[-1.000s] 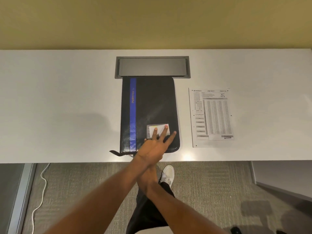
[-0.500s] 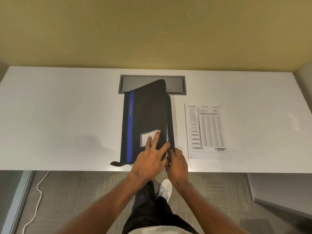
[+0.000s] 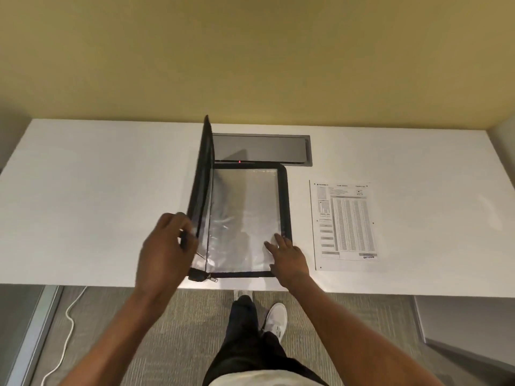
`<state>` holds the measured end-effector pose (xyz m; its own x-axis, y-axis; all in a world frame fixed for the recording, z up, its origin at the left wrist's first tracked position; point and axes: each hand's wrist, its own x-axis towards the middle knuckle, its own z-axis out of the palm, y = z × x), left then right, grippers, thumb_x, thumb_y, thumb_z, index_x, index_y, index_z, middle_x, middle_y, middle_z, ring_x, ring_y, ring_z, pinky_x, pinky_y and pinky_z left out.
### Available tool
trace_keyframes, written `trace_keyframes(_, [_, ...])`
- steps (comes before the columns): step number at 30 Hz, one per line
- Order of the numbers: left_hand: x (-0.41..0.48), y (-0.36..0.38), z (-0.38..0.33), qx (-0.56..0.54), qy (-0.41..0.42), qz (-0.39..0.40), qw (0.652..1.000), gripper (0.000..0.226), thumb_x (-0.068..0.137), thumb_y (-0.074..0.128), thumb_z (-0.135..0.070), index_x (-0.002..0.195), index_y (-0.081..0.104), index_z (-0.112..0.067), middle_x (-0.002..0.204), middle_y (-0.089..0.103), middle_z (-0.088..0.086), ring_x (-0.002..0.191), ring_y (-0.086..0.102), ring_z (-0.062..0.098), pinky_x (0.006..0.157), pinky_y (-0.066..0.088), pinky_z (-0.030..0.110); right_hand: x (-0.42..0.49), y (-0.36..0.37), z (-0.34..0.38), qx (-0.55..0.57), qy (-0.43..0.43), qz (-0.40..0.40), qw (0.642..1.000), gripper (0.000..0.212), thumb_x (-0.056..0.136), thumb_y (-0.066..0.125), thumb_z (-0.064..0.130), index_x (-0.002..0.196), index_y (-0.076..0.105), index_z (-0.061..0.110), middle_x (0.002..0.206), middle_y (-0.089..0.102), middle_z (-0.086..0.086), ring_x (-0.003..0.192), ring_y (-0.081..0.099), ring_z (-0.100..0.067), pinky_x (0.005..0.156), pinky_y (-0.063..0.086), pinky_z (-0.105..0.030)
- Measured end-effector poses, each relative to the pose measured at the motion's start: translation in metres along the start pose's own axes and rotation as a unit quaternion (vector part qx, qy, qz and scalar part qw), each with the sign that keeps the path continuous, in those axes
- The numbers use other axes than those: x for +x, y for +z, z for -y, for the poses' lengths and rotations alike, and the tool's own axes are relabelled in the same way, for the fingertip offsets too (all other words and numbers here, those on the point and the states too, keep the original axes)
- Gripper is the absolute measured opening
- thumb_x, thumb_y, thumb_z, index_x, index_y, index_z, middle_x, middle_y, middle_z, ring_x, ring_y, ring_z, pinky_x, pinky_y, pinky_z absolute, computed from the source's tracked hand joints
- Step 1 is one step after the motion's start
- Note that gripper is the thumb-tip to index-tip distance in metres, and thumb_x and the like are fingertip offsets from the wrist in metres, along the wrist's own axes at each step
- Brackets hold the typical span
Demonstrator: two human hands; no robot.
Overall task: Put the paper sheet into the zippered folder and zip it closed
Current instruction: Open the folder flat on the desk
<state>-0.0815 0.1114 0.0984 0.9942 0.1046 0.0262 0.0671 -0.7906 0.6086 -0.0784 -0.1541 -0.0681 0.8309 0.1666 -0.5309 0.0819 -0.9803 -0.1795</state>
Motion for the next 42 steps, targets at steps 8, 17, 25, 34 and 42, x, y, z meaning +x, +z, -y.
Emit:
trace_keyframes(8, [0.047,-0.039,0.078,0.090,-0.110,-0.049,0.989,0.035,0.091,0.071,0.001,0.123,0.062,-0.012,0.132,0.056,0.012,0.095,0.066,0.035,0.080,0.059,0.045,0.008,-0.012,0.004,-0.019,0.006,0.024,1.000,0.063,0.101,0.058,0.030,0.158,0.032,0.033,0.168,0.020,-0.002,0.155,0.023,-0.027,0.118,0.036,-0.045])
trace_keyframes(17, [0.069,-0.029,0.169,0.167,-0.241,-0.017,0.956,0.043,0.088,0.069,-0.003,0.128,0.058,-0.012,0.124,0.060,0.018,0.101,0.064,0.047,0.083,0.056,0.056,0.006,-0.013,0.007,-0.008,0.005,0.044,0.999,0.070,0.098,0.062,0.027,0.159,0.029,0.035,0.170,0.014,0.002,0.156,0.020,-0.024,0.117,0.037,-0.045])
trace_keyframes(25, [0.073,0.002,0.218,0.142,-0.330,0.072,0.931,0.049,0.086,0.081,-0.019,0.128,0.058,-0.007,0.119,0.062,0.022,0.109,0.063,0.048,0.088,0.054,0.056,0.006,-0.010,0.009,0.017,0.024,0.041,0.999,0.068,0.099,0.058,0.028,0.159,0.028,0.037,0.172,0.009,0.005,0.158,0.015,-0.021,0.118,0.037,-0.042])
trace_keyframes(34, [0.063,0.030,0.230,0.138,-0.338,0.127,0.922,0.042,0.092,0.075,-0.025,0.127,0.064,-0.007,0.127,0.056,0.023,0.120,0.052,0.049,0.093,0.052,0.060,0.004,-0.006,0.015,0.052,0.045,0.033,0.997,0.063,0.099,0.057,0.027,0.157,0.033,0.036,0.172,0.012,0.005,0.158,0.016,-0.020,0.118,0.040,-0.038])
trace_keyframes(42, [0.083,0.035,0.206,0.204,-0.379,0.091,0.898,0.036,0.091,0.063,-0.016,0.122,0.061,0.002,0.120,0.066,0.027,0.113,0.060,0.048,0.095,0.048,0.053,0.006,-0.009,0.020,0.093,0.056,-0.028,0.994,0.068,0.091,0.062,0.015,0.151,0.036,0.031,0.168,0.026,0.002,0.149,0.037,-0.020,0.111,0.047,-0.030])
